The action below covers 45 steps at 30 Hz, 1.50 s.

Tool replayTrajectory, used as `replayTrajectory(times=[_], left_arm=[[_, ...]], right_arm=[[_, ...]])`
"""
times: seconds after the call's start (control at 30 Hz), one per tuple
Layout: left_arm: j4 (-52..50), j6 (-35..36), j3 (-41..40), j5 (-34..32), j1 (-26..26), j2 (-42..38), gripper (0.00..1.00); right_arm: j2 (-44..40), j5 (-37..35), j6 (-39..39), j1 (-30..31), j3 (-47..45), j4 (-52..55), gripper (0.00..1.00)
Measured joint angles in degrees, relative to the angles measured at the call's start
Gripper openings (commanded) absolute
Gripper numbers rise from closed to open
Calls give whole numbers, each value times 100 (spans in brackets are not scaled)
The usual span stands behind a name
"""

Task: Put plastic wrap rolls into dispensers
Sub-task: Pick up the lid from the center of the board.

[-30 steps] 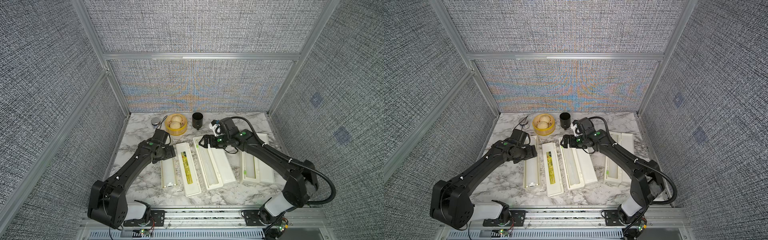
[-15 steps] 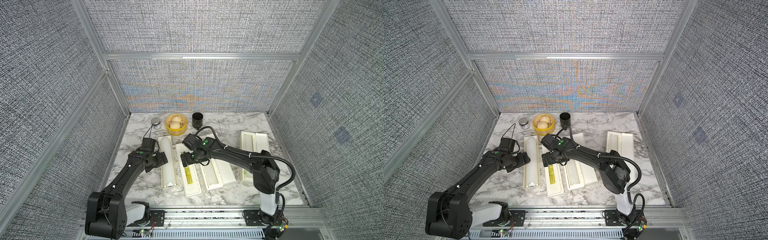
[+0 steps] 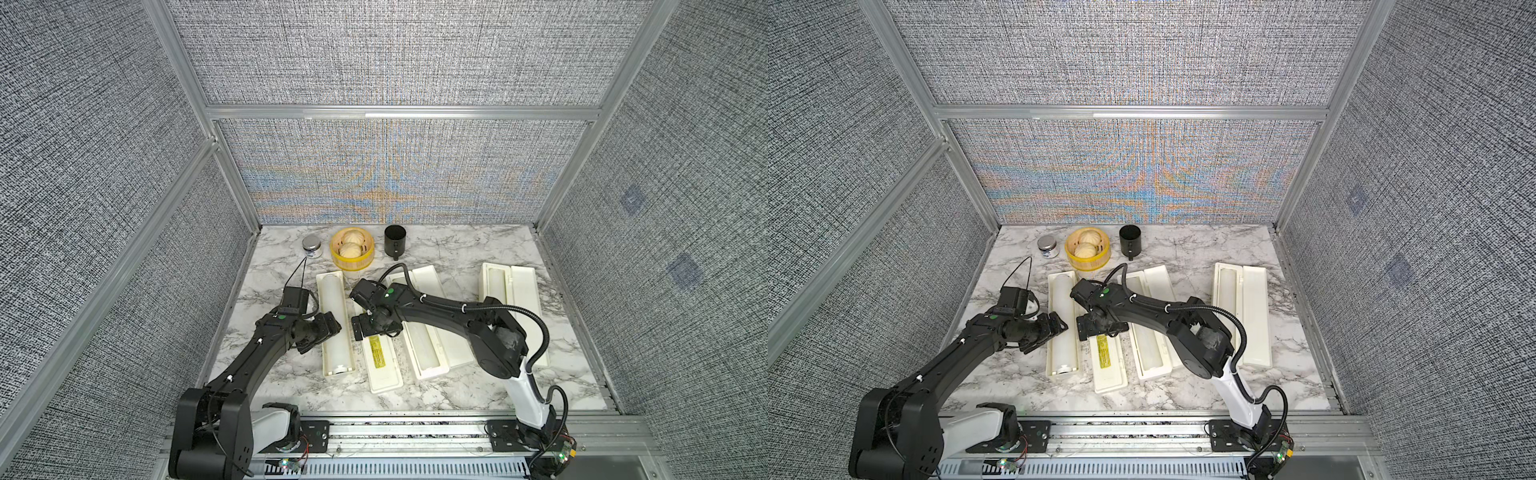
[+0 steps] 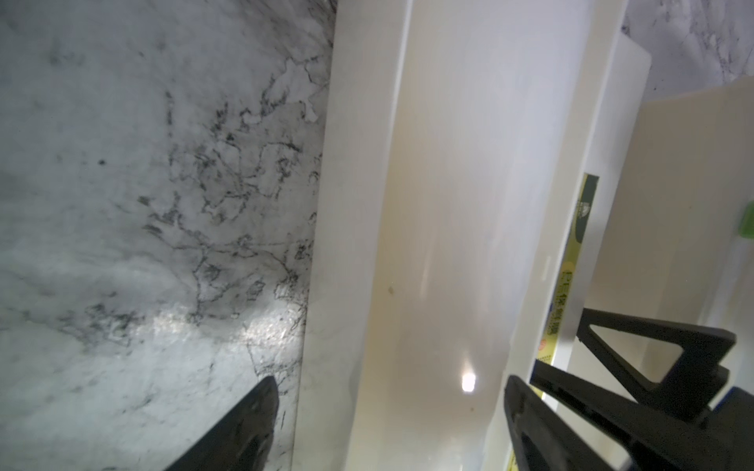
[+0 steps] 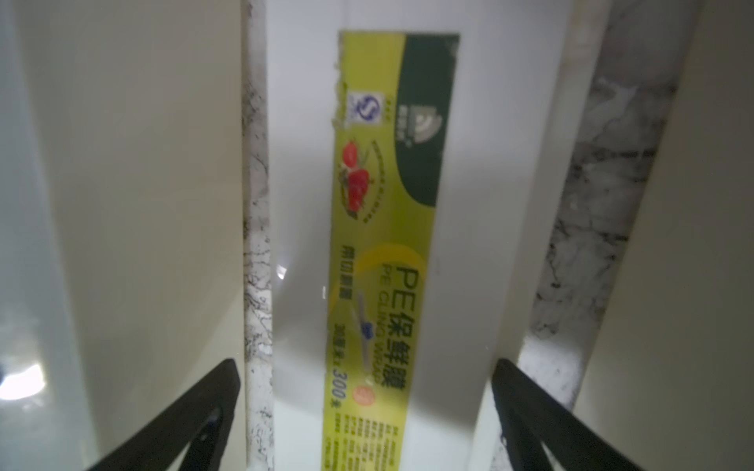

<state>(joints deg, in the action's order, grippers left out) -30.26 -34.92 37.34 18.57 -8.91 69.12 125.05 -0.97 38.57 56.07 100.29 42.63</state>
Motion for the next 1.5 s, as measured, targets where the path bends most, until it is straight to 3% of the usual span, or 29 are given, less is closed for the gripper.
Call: replayTrajectory(times=[0.5, 1.27, 1.5], left_arm=[[-129, 87, 297, -68, 76, 74, 85], [-105, 210, 326, -28, 315, 308, 85], [94, 238, 315, 372, 326, 586, 81]], right_arm=[[245, -1045, 223, 249, 356, 702, 99], [564, -544, 258, 260, 470, 734, 99], [612, -474, 111, 254, 555, 800, 96]])
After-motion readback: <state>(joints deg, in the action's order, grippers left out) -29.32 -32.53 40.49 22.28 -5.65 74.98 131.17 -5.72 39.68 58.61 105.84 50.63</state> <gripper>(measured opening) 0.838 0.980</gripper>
